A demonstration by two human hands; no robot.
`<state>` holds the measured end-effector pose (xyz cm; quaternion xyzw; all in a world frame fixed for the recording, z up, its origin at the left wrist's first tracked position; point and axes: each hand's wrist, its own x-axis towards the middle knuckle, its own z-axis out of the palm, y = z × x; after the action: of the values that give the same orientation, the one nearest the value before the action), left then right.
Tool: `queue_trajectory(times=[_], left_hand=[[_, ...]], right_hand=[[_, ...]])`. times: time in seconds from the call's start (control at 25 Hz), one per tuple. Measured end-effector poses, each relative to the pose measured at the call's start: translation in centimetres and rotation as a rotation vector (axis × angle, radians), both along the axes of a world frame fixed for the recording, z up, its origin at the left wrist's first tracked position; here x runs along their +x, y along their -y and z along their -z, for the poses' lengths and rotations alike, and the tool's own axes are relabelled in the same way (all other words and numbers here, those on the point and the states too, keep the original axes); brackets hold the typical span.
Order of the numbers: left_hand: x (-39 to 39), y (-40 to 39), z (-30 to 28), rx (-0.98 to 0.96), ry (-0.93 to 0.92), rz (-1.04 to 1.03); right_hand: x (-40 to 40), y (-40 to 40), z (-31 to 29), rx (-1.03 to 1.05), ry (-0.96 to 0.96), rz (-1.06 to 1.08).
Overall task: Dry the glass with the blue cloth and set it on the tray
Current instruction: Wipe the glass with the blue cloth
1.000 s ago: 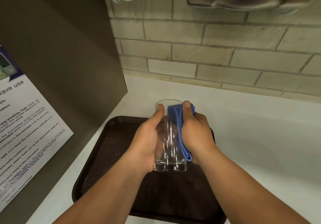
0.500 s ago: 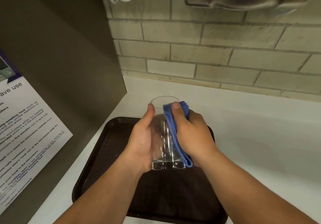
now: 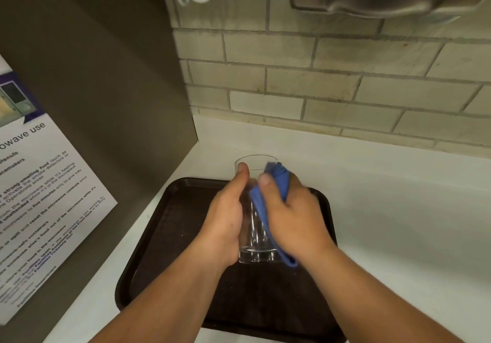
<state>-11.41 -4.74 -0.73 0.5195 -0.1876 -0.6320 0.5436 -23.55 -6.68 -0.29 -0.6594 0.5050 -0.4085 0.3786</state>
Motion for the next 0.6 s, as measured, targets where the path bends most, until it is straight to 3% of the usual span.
queue_trajectory(times=[0.12, 0.16, 0.28, 0.4, 0.52, 0.6], left_hand=[[0.1, 0.4, 0.0, -0.058, -0.089, -0.058], [0.2, 0.9, 0.0, -0.048, -0.043, -0.1], [-0.2, 1.3, -0.6, 0.027, 0.287, -0.083], [-0.7, 0.8, -0.9, 0.039, 0.221, -0.029], [-1.1, 0.6, -1.0, -0.054, 0.067, 0.042], [-1.2, 0.8, -0.7, -0.078, 0.026, 0.007]], right_hand=[[-0.7, 1.6, -0.6, 0.421, 0.255, 0.037], [-0.8, 1.2, -0.4, 0.475, 0.263, -0.001], [-0.5, 0.1, 0.9, 0.147, 0.064, -0.028], [0.0, 0.8, 0.2, -0.067, 0.013, 0.063], [0.1, 2.6, -1.1, 0.086, 0.037, 0.107], [0.2, 3.4, -1.7, 0.341, 0.106, 0.143]])
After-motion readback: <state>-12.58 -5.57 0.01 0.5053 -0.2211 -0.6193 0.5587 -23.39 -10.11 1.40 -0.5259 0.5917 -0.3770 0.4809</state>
